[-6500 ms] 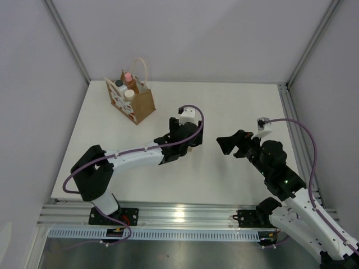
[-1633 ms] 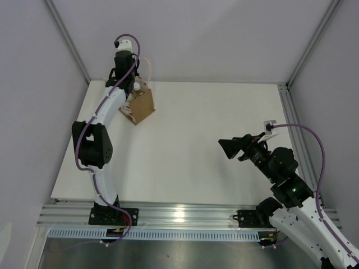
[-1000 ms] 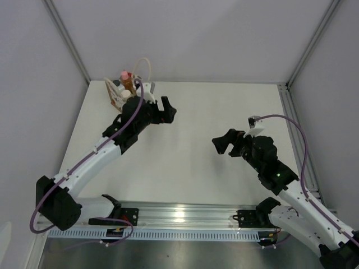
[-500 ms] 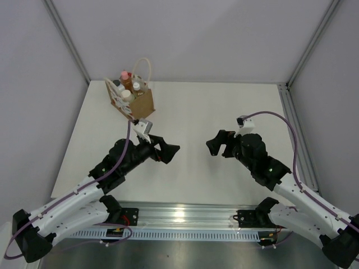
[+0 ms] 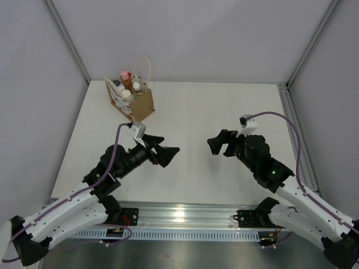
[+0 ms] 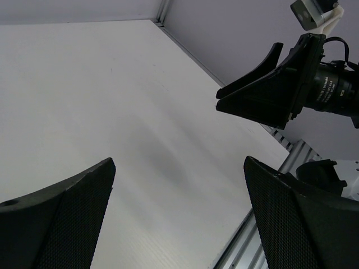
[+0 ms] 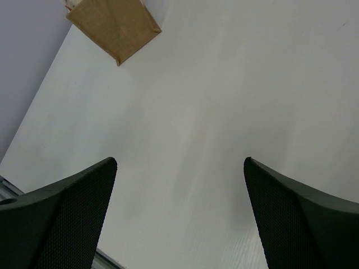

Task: Place the personal care products into the canvas bag

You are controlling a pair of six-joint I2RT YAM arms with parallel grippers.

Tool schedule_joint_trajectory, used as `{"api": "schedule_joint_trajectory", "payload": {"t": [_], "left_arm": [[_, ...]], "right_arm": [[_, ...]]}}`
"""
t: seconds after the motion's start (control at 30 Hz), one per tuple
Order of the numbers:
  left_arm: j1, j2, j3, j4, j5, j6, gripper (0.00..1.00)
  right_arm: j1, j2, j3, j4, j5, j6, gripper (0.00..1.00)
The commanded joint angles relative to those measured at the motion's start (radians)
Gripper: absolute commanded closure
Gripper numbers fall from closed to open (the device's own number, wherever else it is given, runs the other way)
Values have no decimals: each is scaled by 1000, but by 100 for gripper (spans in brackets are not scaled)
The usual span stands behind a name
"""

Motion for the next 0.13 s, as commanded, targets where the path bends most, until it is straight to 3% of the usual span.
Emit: {"api": "schedule_joint_trajectory", "payload": {"t": [0.0,0.1], "left_arm": [[-6,4,-7,39,16,-10,1],[-6,6,-7,40,17,-10,1]], "right_arm": [[4,-24,-6,56,30,-17,1],[6,-30,-8,54,46,-15,0]]}}
